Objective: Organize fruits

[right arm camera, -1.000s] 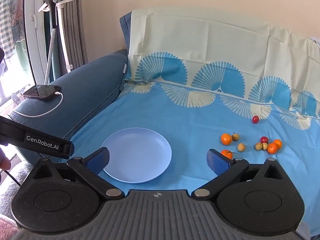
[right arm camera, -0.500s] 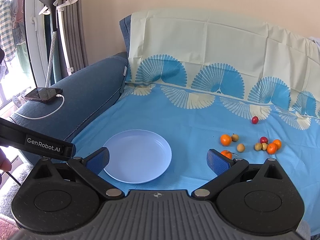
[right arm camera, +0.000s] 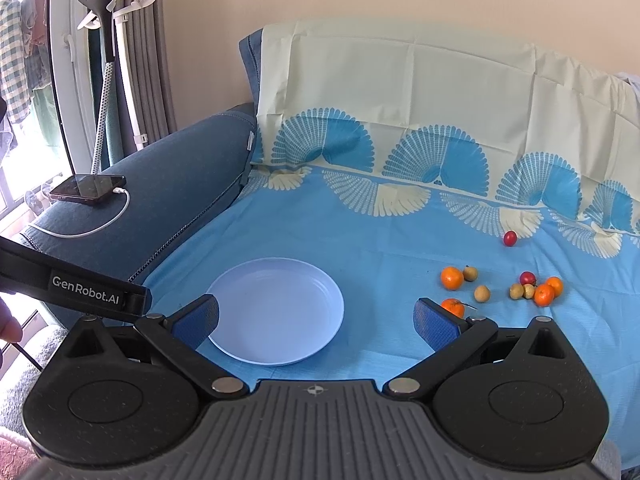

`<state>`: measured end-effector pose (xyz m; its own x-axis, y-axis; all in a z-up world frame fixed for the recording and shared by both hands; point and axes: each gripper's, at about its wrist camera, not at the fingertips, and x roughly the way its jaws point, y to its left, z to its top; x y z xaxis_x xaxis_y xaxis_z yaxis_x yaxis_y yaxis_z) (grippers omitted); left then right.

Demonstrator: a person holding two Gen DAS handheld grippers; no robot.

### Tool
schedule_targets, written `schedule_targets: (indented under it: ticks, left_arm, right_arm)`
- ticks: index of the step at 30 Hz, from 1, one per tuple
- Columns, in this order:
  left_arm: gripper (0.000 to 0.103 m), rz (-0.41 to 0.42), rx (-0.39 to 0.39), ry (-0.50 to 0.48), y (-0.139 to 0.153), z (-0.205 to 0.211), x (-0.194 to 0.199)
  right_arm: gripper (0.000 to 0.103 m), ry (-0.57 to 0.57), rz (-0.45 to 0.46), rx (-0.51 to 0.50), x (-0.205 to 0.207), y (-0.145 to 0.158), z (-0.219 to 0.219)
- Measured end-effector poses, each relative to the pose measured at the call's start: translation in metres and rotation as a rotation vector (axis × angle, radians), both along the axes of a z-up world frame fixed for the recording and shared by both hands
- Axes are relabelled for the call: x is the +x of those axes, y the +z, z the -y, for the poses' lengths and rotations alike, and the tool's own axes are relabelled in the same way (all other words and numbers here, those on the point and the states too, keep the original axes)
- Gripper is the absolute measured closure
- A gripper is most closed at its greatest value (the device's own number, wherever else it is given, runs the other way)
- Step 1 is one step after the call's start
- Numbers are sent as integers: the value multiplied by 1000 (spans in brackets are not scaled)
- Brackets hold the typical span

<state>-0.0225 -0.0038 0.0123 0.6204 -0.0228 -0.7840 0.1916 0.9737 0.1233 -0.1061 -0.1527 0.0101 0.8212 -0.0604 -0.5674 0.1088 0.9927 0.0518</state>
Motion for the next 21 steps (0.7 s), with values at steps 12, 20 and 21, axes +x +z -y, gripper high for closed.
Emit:
schedule_targets:
  ticks: [12, 20, 21]
  left_arm:
    - [0, -13, 1, 0, -4, -1, 2]
    - [0, -16, 3, -1, -6, 1, 3]
    - [0, -17, 3, -2, -6, 1, 3]
  right_arm:
    - [0, -3, -9, 3, 3, -3, -2]
    - [0, -6, -13, 6, 4, -3, -2]
    - [0, -7, -13, 6, 4, -3, -2]
